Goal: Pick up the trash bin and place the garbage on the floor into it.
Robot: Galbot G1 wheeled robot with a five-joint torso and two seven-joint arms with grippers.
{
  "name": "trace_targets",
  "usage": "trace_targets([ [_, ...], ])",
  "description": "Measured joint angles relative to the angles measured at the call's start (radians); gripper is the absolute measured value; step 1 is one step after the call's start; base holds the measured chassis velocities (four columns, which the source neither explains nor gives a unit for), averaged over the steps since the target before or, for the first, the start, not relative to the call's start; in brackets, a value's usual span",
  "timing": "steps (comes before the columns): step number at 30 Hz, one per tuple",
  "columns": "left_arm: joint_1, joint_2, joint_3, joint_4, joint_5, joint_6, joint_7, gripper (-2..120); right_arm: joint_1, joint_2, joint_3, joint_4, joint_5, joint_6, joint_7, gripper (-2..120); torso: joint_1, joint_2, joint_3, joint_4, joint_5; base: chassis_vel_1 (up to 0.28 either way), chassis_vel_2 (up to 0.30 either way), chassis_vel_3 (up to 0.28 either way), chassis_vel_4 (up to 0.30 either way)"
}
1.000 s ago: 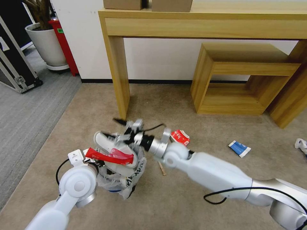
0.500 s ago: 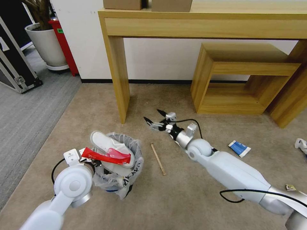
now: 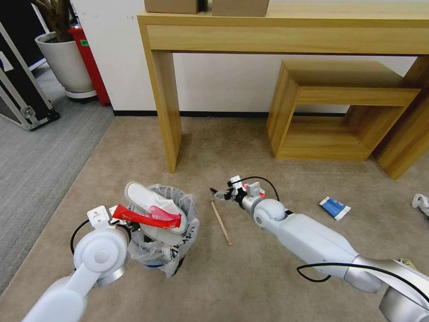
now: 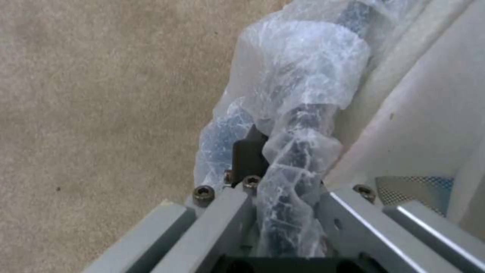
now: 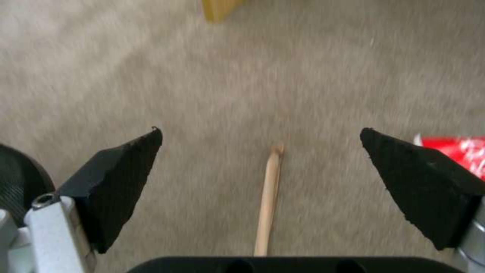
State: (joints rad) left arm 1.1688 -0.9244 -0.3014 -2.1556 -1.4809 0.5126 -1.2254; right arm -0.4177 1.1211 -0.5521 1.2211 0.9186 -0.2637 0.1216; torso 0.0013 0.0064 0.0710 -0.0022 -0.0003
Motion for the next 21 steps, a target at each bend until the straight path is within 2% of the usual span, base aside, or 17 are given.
trace_targets([
  [10,-0.008,-0.013,0.01,0.011,0.003,-0.001,-0.003,0,-0.042,0.053,-0.031,-0.087,-0.057,-0.08,0.075,100,0.0,0.0,0.0,-0.0002,0.0002,0.0,0.0,0.0,0.0],
  [21,0.002,-0.024,0.019,0.014,0.016,-0.002,-0.005,0,-0.071,0.073,-0.03,-0.113,-0.066,-0.085,0.099,100,0.0,0.0,0.0,-0.0002,0.0002,0.0,0.0,0.0,0.0],
])
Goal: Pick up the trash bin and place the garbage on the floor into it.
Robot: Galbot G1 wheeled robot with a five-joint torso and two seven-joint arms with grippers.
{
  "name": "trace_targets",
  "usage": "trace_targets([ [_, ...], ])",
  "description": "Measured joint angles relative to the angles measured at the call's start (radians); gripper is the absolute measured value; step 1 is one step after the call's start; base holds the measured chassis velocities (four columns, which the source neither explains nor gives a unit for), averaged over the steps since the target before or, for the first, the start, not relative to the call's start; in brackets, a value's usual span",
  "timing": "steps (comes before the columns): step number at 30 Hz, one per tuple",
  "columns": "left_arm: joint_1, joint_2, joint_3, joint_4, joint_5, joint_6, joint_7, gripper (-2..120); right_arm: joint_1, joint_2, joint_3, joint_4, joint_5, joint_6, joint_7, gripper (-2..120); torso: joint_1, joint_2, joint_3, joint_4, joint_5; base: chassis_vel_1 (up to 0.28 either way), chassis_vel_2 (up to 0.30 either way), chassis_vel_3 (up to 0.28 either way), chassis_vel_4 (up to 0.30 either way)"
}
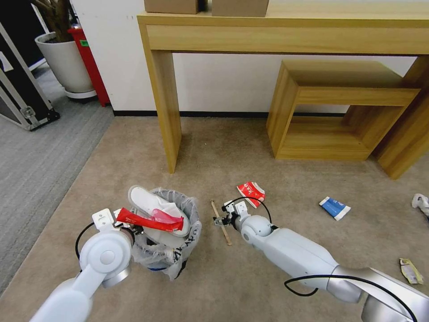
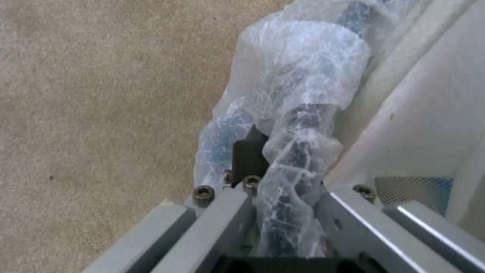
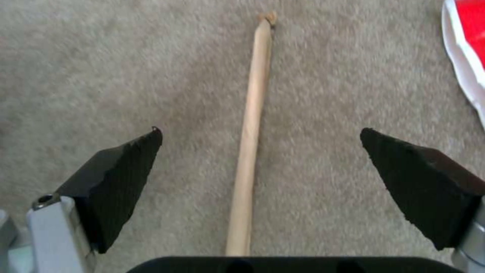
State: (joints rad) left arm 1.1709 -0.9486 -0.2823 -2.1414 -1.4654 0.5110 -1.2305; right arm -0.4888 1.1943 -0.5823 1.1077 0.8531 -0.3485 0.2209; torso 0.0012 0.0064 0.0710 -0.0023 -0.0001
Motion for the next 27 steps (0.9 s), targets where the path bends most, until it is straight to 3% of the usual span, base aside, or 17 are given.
trace_targets([
  [27,-0.019,-0.004,0.027,0.006,-0.006,-0.002,-0.005,0,-0.01,0.085,0.006,-0.14,-0.048,0.07,-0.035,100,0.0,0.0,0.0,0.0,0.0,0.0,0.0,0.0,0.0],
])
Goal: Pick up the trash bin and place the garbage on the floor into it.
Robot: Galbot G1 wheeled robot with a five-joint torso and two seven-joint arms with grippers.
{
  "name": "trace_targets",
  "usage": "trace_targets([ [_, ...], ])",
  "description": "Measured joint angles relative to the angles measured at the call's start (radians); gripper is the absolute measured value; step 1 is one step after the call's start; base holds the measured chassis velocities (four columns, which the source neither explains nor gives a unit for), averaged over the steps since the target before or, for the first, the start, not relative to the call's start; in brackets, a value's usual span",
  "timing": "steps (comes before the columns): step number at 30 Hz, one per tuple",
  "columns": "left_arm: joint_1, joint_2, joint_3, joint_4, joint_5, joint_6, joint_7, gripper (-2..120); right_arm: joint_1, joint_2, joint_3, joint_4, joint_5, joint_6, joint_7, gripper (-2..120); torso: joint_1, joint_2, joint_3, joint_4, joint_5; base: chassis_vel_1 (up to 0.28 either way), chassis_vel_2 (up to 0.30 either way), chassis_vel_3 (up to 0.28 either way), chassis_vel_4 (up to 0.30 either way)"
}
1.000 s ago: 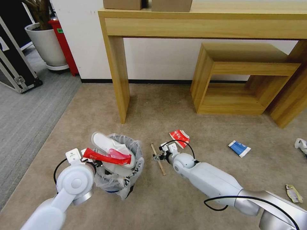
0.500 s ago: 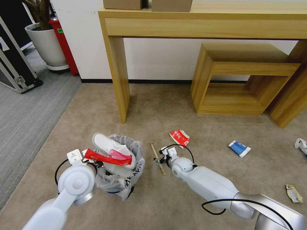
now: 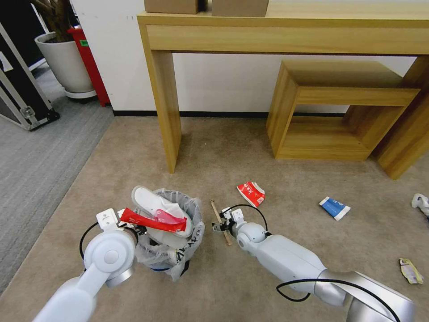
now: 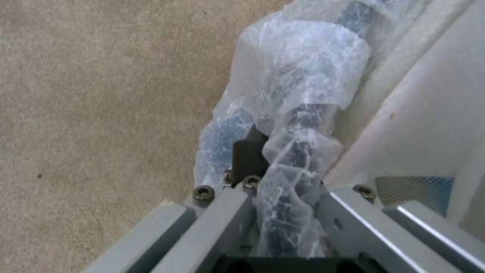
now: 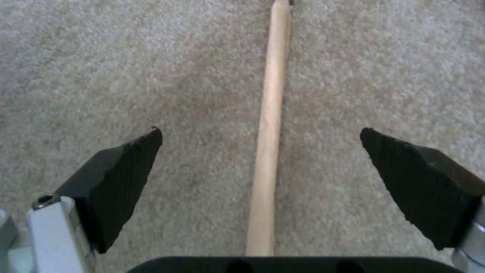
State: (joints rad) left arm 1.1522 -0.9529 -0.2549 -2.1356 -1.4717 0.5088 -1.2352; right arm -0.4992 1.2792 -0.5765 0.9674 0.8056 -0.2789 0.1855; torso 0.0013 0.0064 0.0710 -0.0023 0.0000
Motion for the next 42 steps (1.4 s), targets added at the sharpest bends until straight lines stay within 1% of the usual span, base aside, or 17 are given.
trace_targets([
  [6,0.0,-0.008,0.012,0.007,0.004,0.0,0.001,0,0.004,0.024,-0.001,-0.052,-0.022,0.025,-0.023,100,0.0,0.0,0.0,0.0,0.0,0.0,0.0,0.0,0.0],
  [9,-0.001,-0.014,0.02,0.008,0.008,0.0,0.001,0,0.006,0.045,0.005,-0.109,-0.052,0.051,-0.042,100,0.0,0.0,0.0,0.0,0.0,0.0,0.0,0.0,0.0],
  [13,0.0,-0.013,0.021,0.008,0.011,-0.001,0.001,0,0.005,0.061,0.011,-0.148,-0.074,0.068,-0.053,100,0.0,0.0,0.0,0.0,0.0001,0.0,0.0,0.0,0.0],
  [18,0.003,-0.01,0.02,0.008,0.012,-0.001,0.001,0,0.003,0.065,0.014,-0.16,-0.085,0.079,-0.065,100,0.0,0.0,0.0,0.0,0.0001,0.0,0.0,0.0,0.0],
  [22,0.003,-0.014,0.022,0.008,0.015,-0.001,0.002,0,0.003,0.064,0.016,-0.161,-0.09,0.085,-0.069,96,0.0,0.0,0.0,0.0,0.0,0.0,0.0,0.0,0.0],
  [24,0.005,-0.017,0.025,0.007,0.018,-0.001,0.002,0,0.003,0.063,0.016,-0.161,-0.091,0.087,-0.072,86,0.0,0.0,0.0,0.0,0.0,0.0,0.0,0.0,0.0],
  [25,0.005,-0.017,0.025,0.007,0.018,-0.001,0.002,0,0.003,0.063,0.016,-0.161,-0.091,0.087,-0.072,86,0.0,0.0,0.0,0.0,0.0,0.0,0.0,0.0,0.0],
  [28,0.009,-0.018,0.026,0.007,0.022,-0.001,0.002,0,0.002,0.063,0.016,-0.162,-0.092,0.091,-0.073,71,0.0,0.0,0.0,0.0,0.0,0.0,0.0,0.0,0.0],
  [29,0.009,-0.018,0.026,0.007,0.022,-0.001,0.002,0,0.002,0.063,0.016,-0.162,-0.092,0.091,-0.073,71,0.0,0.0,0.0,0.0,0.0,0.0,0.0,0.0,0.0],
  [31,0.011,-0.016,0.024,0.004,0.022,-0.002,0.002,0,0.002,0.064,0.016,-0.166,-0.092,0.093,-0.075,65,0.0,0.0,0.0,0.0,0.0001,0.0,0.0,0.0,0.0],
  [33,0.012,-0.015,0.023,0.003,0.022,-0.002,0.002,0,0.001,0.065,0.016,-0.169,-0.092,0.095,-0.075,65,0.0,0.0,0.0,0.0,0.0,0.0,0.0,0.0,0.0],
  [35,0.015,-0.013,0.022,0.001,0.022,-0.003,0.002,0,-0.002,0.067,0.017,-0.174,-0.093,0.098,-0.076,59,0.0,0.0,0.0,0.0,0.0,0.0,0.0,0.0,0.0],
  [36,0.015,-0.011,0.021,0.0,0.022,-0.003,0.002,0,-0.004,0.068,0.018,-0.175,-0.093,0.1,-0.078,52,0.0,0.0,0.0,0.0,0.0,0.0,0.0,0.0,0.0],
  [37,0.015,-0.011,0.021,-0.001,0.022,-0.003,0.002,0,-0.005,0.068,0.018,-0.178,-0.095,0.103,-0.08,49,0.0,0.0,0.0,0.0,0.0,0.0,0.0,0.0,0.0],
  [38,0.015,-0.011,0.021,-0.001,0.022,-0.003,0.002,0,-0.005,0.068,0.018,-0.178,-0.095,0.103,-0.08,49,0.0,0.0,0.0,0.0,0.0,0.0,0.0,0.0,0.0],
  [41,0.017,-0.011,0.023,-0.005,0.023,-0.004,0.002,0,-0.01,0.071,0.02,-0.187,-0.1,0.107,-0.084,35,0.0,0.0,0.0,0.0,0.0,0.0,0.0,0.0,0.0],
  [42,0.017,-0.011,0.023,-0.005,0.023,-0.004,0.002,0,-0.01,0.071,0.02,-0.187,-0.1,0.107,-0.084,35,0.0,0.0,0.0,0.0,0.0,0.0,0.0,0.0,0.0],
])
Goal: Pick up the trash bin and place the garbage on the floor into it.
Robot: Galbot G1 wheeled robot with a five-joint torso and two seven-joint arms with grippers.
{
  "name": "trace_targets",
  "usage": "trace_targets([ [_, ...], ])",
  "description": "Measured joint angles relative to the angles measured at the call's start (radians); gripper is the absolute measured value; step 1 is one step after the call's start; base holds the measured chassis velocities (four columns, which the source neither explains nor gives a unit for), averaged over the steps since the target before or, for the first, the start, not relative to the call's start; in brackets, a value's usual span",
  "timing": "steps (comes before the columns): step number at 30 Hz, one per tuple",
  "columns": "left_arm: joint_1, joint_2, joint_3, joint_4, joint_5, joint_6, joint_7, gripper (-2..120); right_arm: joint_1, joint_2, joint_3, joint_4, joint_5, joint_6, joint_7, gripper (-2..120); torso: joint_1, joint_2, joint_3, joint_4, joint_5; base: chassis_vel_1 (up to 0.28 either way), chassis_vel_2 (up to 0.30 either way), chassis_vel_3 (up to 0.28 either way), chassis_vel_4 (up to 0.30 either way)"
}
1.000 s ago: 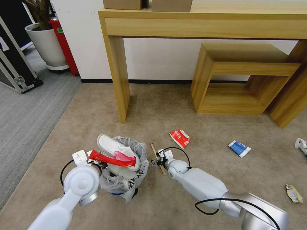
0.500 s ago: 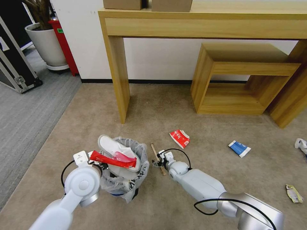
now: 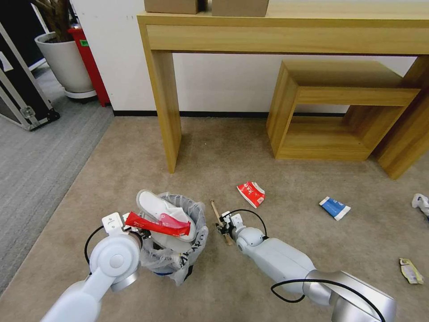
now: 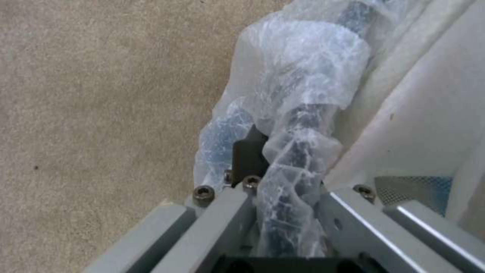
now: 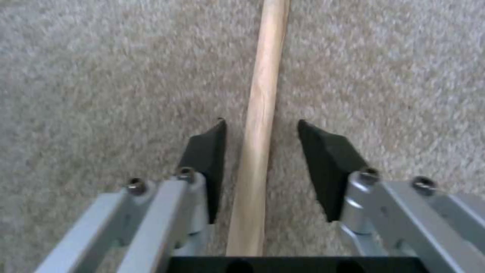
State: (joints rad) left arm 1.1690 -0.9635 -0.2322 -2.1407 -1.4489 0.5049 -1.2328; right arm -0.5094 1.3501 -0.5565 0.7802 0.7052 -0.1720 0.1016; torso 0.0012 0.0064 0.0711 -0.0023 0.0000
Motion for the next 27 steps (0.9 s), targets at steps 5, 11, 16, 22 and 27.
trace_targets([
  [5,0.001,-0.002,0.007,-0.002,0.003,-0.001,0.0,0,-0.006,0.003,0.003,-0.004,-0.001,0.005,-0.003,26,0.0,0.0,0.0,0.0,0.0,0.0,0.0,0.0,0.0],
  [11,-0.001,-0.004,0.014,-0.002,0.007,-0.003,0.001,0,-0.01,0.002,-0.001,0.001,0.004,0.025,-0.006,2,0.0,0.0,0.0,0.0,0.0,0.0,0.0,0.0,0.0],
  [16,-0.002,-0.005,0.018,0.002,0.018,-0.005,0.003,0,-0.01,-0.003,-0.002,0.013,0.012,0.028,-0.007,0,0.0,0.0,0.0,0.0,0.0,0.0,0.0,0.0,0.0],
  [22,-0.018,-0.013,0.034,0.016,0.024,-0.009,0.004,0,-0.007,-0.008,-0.003,0.032,0.03,0.034,-0.011,0,0.0,0.0,0.0,0.0,0.0,0.0,0.0,0.0,0.0],
  [27,-0.025,-0.015,0.04,0.024,0.027,-0.009,0.005,0,-0.004,-0.01,-0.003,0.042,0.04,0.036,-0.014,0,0.0,0.0,0.0,0.0,0.0,0.0,0.0,0.0,0.0],
])
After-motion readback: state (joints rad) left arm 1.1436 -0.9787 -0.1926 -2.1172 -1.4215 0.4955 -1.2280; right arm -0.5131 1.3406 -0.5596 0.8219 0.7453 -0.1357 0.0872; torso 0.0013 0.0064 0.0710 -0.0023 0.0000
